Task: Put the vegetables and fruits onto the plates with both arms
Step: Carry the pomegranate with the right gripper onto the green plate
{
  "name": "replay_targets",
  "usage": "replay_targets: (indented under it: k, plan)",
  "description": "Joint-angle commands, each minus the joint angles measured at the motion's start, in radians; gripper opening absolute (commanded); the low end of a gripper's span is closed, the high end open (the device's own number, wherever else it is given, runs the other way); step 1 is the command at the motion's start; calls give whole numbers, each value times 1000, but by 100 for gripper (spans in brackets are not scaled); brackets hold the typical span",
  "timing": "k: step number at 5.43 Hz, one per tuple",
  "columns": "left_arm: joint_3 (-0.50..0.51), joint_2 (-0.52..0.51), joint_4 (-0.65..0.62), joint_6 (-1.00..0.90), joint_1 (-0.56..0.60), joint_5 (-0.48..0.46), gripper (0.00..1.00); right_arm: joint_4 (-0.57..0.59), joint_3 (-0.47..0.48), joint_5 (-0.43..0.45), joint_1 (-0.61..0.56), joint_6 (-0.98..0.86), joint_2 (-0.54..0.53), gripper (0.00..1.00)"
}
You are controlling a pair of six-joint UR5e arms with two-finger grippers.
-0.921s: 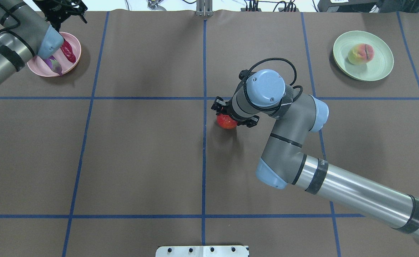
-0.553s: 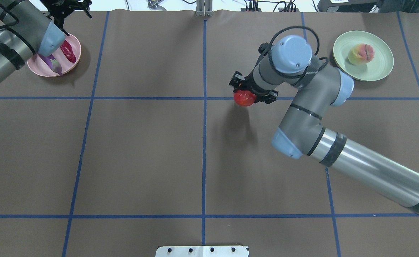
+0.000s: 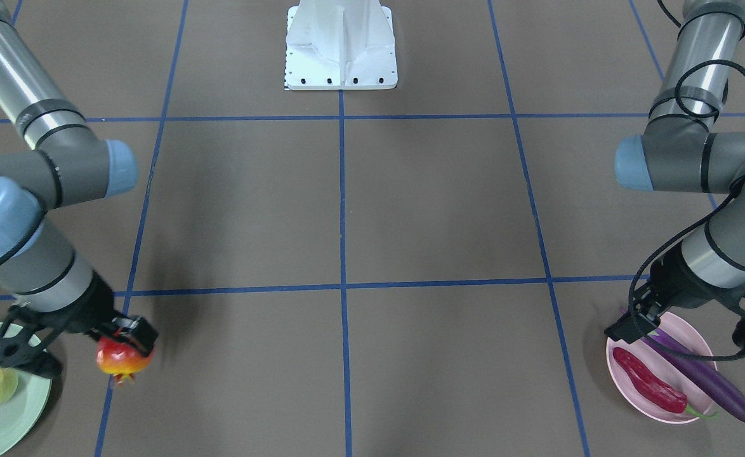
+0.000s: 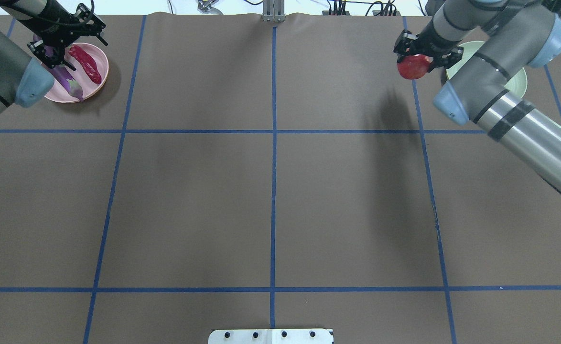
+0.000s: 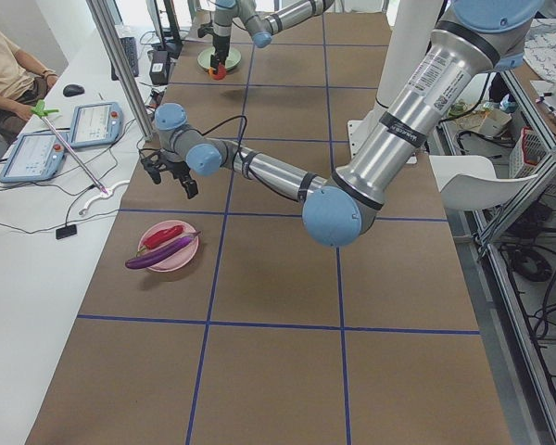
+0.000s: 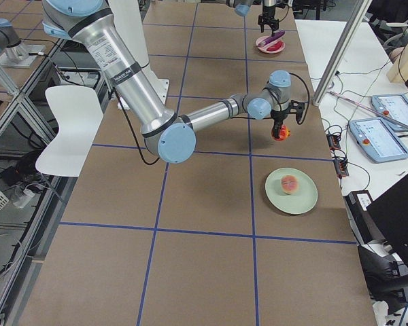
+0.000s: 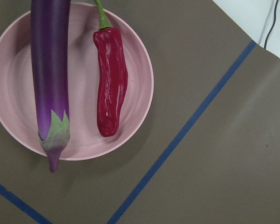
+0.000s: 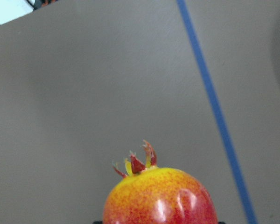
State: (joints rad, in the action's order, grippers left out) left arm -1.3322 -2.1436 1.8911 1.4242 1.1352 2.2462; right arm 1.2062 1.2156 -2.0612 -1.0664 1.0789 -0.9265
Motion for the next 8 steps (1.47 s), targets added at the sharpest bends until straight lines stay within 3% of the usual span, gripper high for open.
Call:
replay_targets:
  k: [1,3,4,8]
  plan:
    - [-22,17,0,-15,0,-10,100,1,-155,0,-149,-128,18,0]
    - [-21,25,0,-11,-2,-26,100,0,-238,-3,-220,-221,14,0]
    - [-27,37,2,-7,-6,-51,100,-11,-310,-8,-215,-226,17,0]
    - [-32,40,2,-4,-20,-56,100,-68,-442,-1,-165,-232,37,0]
